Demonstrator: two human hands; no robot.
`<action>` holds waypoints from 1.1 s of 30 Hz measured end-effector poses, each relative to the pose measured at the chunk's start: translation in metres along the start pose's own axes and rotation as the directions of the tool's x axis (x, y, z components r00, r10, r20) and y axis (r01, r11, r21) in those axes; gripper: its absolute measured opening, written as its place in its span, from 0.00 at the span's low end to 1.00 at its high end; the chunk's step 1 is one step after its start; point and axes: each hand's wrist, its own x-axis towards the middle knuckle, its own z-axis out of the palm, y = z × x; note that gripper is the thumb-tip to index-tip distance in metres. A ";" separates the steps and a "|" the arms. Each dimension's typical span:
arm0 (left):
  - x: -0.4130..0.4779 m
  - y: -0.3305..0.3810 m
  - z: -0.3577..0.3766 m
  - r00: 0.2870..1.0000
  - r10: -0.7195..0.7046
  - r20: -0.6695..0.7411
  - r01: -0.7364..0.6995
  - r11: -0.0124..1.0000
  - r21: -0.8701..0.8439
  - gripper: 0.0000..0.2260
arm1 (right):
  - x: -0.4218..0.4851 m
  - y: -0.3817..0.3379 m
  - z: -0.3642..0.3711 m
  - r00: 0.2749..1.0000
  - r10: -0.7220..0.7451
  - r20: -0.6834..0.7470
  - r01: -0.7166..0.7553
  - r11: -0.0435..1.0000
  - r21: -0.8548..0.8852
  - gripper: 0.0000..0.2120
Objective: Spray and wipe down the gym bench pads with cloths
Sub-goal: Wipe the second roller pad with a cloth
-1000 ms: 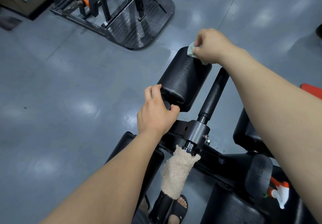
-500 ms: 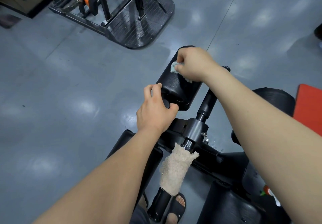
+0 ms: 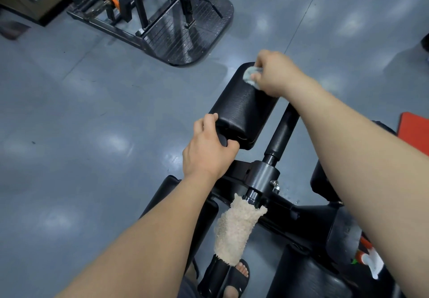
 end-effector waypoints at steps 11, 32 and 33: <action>-0.001 0.001 0.000 1.000 0.003 -0.002 -0.003 1.000 0.005 0.24 | -0.018 -0.010 0.004 0.998 0.070 -0.008 -0.070 0.991 -0.111 0.08; -0.001 -0.001 -0.001 1.000 0.004 0.000 -0.004 1.000 0.008 0.25 | -0.015 -0.013 0.003 0.997 0.078 0.000 -0.078 0.997 -0.020 0.12; -0.001 -0.001 -0.001 1.000 0.007 0.000 -0.007 1.000 0.006 0.24 | -0.009 -0.011 -0.001 0.995 0.098 -0.017 -0.099 0.994 -0.039 0.13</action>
